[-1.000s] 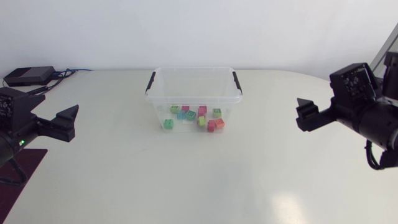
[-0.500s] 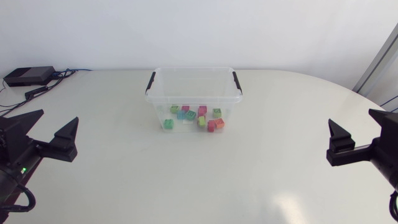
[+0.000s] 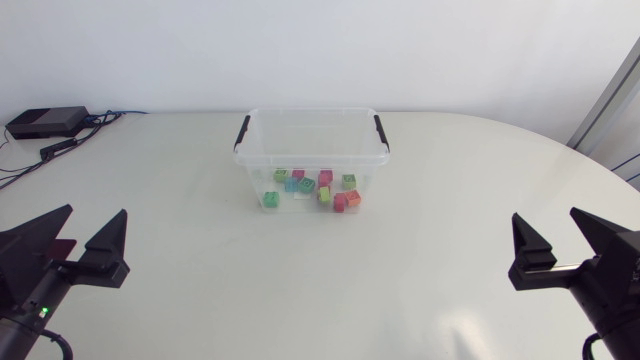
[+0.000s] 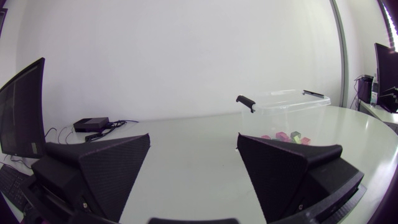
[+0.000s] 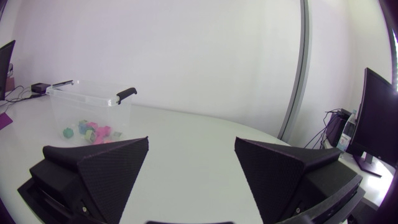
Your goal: Pick up the duplo bricks and place them in the container
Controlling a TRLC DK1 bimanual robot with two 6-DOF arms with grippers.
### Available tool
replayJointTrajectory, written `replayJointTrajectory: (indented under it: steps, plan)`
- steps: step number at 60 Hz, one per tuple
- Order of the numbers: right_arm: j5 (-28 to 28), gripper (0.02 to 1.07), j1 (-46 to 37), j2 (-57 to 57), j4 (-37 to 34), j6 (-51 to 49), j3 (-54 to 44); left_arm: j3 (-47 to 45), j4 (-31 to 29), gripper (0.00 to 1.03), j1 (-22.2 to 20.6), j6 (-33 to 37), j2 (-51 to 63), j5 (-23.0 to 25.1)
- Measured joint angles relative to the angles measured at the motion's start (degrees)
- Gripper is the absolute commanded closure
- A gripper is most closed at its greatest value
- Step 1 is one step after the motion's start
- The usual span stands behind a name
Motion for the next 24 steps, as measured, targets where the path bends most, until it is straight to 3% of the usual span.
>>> replayJointTrajectory:
  steps: [24]
  plan:
    - [-3.1, 0.07, -1.7, -5.7, 3.0, 5.8, -5.9, -3.5, -3.2, 0.07, -1.9, -4.5, -7.8, -1.9]
